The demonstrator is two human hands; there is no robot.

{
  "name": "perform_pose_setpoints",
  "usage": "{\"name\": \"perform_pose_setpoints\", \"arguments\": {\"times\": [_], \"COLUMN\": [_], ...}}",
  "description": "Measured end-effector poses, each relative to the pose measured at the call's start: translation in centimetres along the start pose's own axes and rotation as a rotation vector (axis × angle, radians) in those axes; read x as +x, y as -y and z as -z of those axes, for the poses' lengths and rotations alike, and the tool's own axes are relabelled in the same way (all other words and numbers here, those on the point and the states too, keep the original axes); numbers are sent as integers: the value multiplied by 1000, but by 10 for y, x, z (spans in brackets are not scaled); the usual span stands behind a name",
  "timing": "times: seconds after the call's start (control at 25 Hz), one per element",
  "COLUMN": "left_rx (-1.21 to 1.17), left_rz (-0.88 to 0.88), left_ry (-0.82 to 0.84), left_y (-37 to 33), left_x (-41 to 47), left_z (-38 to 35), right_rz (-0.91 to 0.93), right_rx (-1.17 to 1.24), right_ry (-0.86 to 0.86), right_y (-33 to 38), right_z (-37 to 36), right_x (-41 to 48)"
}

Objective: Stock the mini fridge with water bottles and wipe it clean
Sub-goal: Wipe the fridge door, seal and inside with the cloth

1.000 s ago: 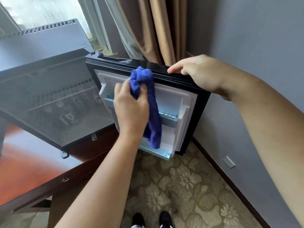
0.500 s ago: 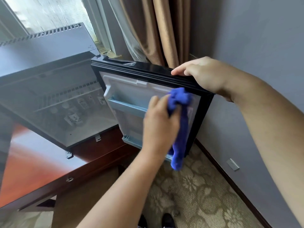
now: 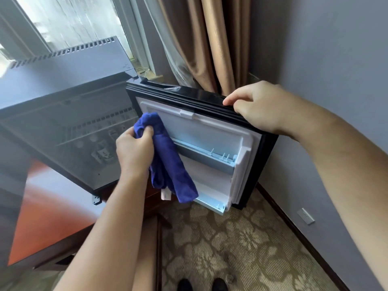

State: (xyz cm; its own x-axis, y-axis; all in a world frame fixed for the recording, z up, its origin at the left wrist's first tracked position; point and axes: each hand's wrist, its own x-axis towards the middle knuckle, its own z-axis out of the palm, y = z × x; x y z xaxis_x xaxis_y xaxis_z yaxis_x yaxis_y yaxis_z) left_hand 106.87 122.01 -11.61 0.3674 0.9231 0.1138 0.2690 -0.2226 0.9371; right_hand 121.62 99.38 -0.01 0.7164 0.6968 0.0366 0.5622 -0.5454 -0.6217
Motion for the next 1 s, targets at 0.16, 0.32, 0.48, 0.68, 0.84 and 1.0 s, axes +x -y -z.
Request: {"name": "perform_pose_setpoints", "arguments": {"times": [0.16, 0.32, 0.48, 0.68, 0.84, 1.0], "left_rx": [-4, 65, 87, 175, 177, 166], "left_rz": [0, 19, 78, 68, -44, -264], "left_ry": [-11, 44, 166, 214, 261, 361], "left_y": [-11, -12, -12, -22, -31, -33], "left_x": [26, 37, 37, 25, -21, -85], "left_z": [-1, -12, -15, -18, -31, -55], "right_rz": [204, 315, 332, 310, 313, 311], "right_rx": [-127, -135, -133, -147, -160, -171], "right_ry": [-66, -148, -219, -212, -234, -255], "right_y": [11, -2, -1, 2, 1, 1], "right_z": [-19, -35, -41, -42, -43, -44], "right_x": [15, 22, 21, 24, 26, 27]}}
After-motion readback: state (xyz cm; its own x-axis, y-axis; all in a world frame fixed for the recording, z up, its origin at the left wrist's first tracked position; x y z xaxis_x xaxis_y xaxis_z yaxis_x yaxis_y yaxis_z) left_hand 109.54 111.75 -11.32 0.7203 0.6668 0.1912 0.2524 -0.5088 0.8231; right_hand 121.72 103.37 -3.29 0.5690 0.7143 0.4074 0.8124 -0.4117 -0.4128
